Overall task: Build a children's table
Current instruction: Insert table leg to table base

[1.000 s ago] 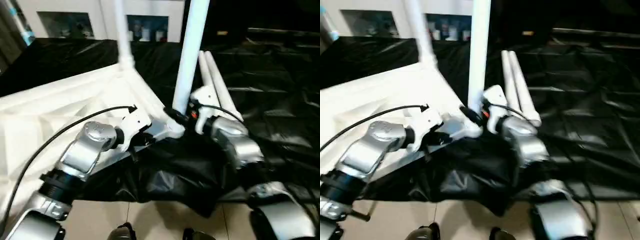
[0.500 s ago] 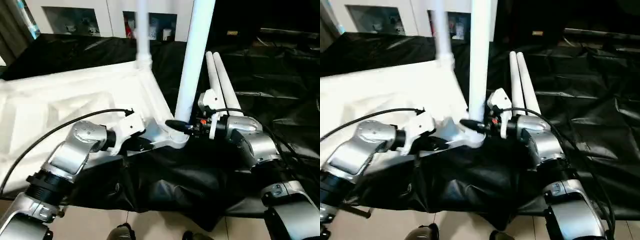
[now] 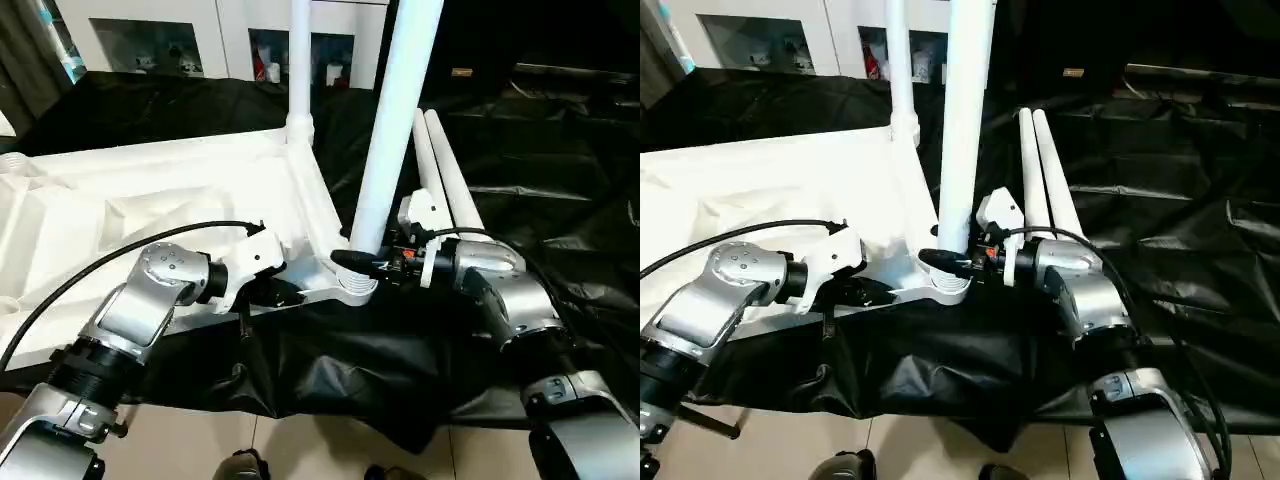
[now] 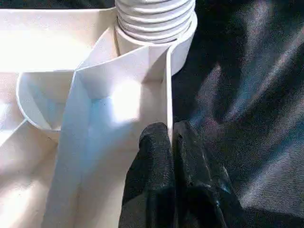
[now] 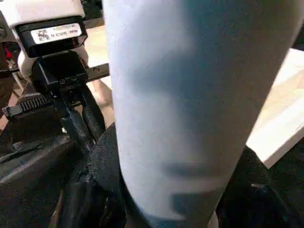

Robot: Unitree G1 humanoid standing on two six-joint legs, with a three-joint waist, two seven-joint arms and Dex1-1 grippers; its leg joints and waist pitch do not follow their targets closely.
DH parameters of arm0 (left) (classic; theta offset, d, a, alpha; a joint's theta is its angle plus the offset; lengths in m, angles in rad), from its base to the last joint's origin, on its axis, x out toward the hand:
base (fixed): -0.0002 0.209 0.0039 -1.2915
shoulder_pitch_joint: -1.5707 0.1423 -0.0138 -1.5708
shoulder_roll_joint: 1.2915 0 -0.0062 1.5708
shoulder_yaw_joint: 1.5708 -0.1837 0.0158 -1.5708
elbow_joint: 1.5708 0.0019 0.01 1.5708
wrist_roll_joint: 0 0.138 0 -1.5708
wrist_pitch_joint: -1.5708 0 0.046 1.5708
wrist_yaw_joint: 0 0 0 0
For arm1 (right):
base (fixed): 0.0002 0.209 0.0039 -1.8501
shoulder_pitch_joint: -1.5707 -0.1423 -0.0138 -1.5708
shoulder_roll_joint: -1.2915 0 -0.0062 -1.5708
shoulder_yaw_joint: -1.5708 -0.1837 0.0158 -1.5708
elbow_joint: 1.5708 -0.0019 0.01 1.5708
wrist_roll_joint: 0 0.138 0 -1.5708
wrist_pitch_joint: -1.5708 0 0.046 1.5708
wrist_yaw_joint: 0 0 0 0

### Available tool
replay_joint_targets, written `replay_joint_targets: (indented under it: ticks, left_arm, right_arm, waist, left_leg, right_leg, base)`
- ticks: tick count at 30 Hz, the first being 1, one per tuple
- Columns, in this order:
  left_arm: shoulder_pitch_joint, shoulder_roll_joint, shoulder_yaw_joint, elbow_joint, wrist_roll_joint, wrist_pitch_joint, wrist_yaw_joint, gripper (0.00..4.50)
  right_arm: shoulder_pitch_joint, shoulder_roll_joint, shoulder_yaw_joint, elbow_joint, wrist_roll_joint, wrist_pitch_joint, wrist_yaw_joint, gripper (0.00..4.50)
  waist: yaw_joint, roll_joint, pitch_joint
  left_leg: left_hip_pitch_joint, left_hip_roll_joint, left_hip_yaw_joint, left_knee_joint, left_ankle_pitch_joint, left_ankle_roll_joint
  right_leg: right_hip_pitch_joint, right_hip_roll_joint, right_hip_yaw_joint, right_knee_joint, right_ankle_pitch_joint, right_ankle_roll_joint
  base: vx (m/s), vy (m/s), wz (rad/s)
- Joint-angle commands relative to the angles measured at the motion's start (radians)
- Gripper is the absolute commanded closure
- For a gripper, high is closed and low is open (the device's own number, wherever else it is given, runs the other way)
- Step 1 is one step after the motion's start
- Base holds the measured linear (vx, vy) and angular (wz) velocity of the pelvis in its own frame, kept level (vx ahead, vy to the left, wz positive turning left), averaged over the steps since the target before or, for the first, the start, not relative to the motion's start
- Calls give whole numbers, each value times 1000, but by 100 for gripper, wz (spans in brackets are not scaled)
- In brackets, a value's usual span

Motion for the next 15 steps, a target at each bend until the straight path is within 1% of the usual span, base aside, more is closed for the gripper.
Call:
replay_joint_targets:
  ticks: [1,2,4,5,6,9,15]
  left_arm:
    - [-27,5,15,15,-2,-20,0,450]
    - [-30,5,15,23,-2,-25,0,450]
    - [-31,4,15,28,-1,-28,-1,450]
    - [-33,4,16,32,1,-30,2,450]
    - [-34,2,16,38,4,-33,6,450]
    - [-34,3,17,40,6,-34,9,450]
    - [-30,3,16,42,7,-39,5,450]
  right_arm:
    - [81,-11,37,28,-50,26,-4,258]
    - [91,-10,38,21,-48,25,-3,258]
    - [93,-10,39,21,-47,23,-3,258]
    - [99,-11,41,17,-47,21,-1,258]
    - [119,-15,50,4,-46,17,10,258]
    - [136,-20,60,-10,-49,15,20,258]
    - [137,-18,65,-2,-60,13,3,258]
  waist:
    - [1,12,-88]
    - [2,10,-88]
    - [3,10,-89]
    - [2,10,-89]
    - [4,11,-88]
    - [6,12,-88]
    - [7,12,-91]
  left_leg:
    - [21,20,1,-52,-193,37]
    - [20,18,1,-52,-182,42]
    - [20,18,0,-51,-179,47]
    - [19,18,0,-51,-181,46]
    - [20,19,0,-52,-199,44]
    - [21,21,-1,-52,-210,38]
    - [20,19,-2,-50,-212,35]
  right_leg:
    - [48,-43,39,-47,-59,-277]
    - [50,-42,38,-47,-48,-277]
    - [50,-42,38,-45,-42,-278]
    - [51,-42,37,-45,-45,-279]
    - [50,-43,38,-48,-69,-277]
    - [49,-43,38,-48,-81,-273]
    - [50,-43,38,-46,-78,-274]
  base:
    - [0,0,0]
    - [0,0,0]
    - [0,0,0]
    - [0,0,0]
    - [0,0,0]
    - [0,0,0]
    - [0,0,0]
